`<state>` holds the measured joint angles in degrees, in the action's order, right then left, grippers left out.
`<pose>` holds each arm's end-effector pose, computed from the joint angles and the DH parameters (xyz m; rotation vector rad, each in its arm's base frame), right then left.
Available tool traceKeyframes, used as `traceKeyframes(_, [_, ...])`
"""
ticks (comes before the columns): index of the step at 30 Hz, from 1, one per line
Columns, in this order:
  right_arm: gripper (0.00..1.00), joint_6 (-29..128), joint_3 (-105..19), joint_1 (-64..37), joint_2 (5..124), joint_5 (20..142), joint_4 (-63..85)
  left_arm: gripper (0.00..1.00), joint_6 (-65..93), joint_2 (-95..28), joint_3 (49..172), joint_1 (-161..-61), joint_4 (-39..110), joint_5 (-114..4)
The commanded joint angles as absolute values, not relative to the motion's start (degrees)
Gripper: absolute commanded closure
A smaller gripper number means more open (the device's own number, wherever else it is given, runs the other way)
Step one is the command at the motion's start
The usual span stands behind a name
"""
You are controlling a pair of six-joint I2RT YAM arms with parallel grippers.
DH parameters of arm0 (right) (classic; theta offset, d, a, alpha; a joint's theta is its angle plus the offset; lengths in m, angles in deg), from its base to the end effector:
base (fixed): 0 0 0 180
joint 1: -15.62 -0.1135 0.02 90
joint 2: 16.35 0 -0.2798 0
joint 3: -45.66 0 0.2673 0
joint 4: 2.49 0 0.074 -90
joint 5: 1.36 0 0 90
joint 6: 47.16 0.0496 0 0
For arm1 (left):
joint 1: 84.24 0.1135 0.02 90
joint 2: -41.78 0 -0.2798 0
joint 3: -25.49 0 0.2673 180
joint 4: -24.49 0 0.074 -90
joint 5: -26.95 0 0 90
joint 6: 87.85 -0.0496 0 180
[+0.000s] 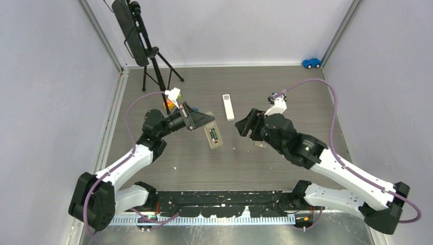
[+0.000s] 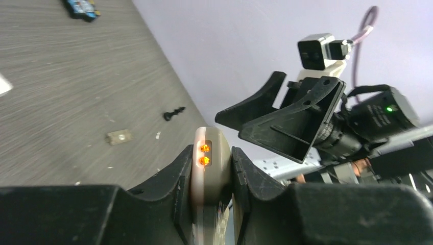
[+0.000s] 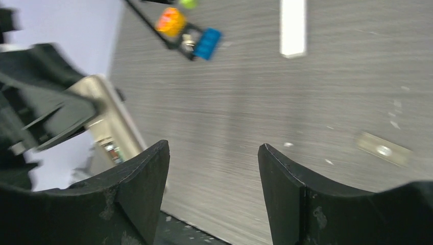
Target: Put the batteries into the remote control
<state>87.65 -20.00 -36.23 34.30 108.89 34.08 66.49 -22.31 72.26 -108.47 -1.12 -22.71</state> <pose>0.1450 0.1568 0.3548 0.1190 2.0000 0.7743 0.2272 -0.1374 0.3017 0.0891 1.7251 -1.7017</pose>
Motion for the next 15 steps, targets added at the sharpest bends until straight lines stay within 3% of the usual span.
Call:
traceKeyframes(1, [0.32, 91.37, -24.58, -33.87, 41.48, 117.55, 49.0, 1.0, 64.04, -20.8, 67.82, -109.64, 0.35, -35.77])
traceKeyframes(7, [0.38, 93.72, -19.37, -25.07, 49.56, 107.9, 47.42, 1.0, 67.15, -26.3, 64.51, -114.63, 1.26, -51.28])
traceKeyframes(12, [0.42, 92.93, -14.86, -19.59, 55.21, 102.49, 41.65, 1.0, 69.05, -37.93, 63.58, -118.59, -7.73, -57.61])
traceKeyframes(15, [0.5, 92.37, -15.31, -18.43, 59.54, 101.83, 40.7, 1.0, 71.07, -46.15, 63.6, -119.71, -14.58, -60.34])
